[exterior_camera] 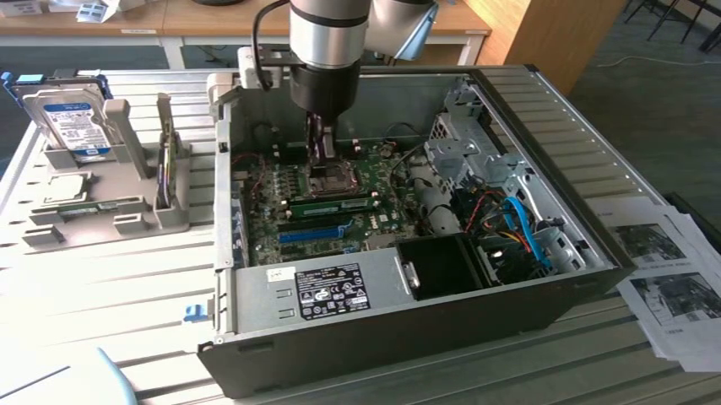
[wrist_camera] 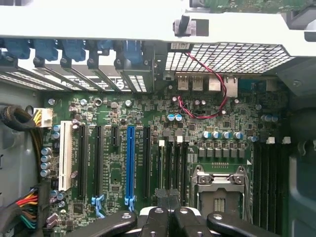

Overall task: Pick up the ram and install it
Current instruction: 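Press down the ram until it locks into place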

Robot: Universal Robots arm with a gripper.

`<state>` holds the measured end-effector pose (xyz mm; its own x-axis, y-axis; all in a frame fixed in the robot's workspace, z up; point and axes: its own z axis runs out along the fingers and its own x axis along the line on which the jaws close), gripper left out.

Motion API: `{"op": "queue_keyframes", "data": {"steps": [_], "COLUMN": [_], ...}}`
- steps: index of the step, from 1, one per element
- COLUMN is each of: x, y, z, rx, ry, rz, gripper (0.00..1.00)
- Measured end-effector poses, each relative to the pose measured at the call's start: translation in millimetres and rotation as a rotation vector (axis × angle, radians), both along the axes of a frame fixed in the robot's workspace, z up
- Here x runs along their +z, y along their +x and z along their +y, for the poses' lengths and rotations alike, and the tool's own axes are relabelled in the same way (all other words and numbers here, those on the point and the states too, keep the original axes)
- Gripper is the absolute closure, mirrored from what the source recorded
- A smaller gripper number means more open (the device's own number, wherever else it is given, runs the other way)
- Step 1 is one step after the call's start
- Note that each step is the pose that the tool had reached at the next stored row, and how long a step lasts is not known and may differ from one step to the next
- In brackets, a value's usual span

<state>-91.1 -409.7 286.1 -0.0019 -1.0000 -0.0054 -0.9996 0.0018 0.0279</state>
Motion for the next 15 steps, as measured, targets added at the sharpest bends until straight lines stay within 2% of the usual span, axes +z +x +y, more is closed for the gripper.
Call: {"op": "queue_keyframes", "data": {"steps": [15], "x": [10.1], "y": [0.0], "z": [0.0], "rx": [0.000], "ry": [0.0001], "rz": [0.0000], "gripper": [0.91]}}
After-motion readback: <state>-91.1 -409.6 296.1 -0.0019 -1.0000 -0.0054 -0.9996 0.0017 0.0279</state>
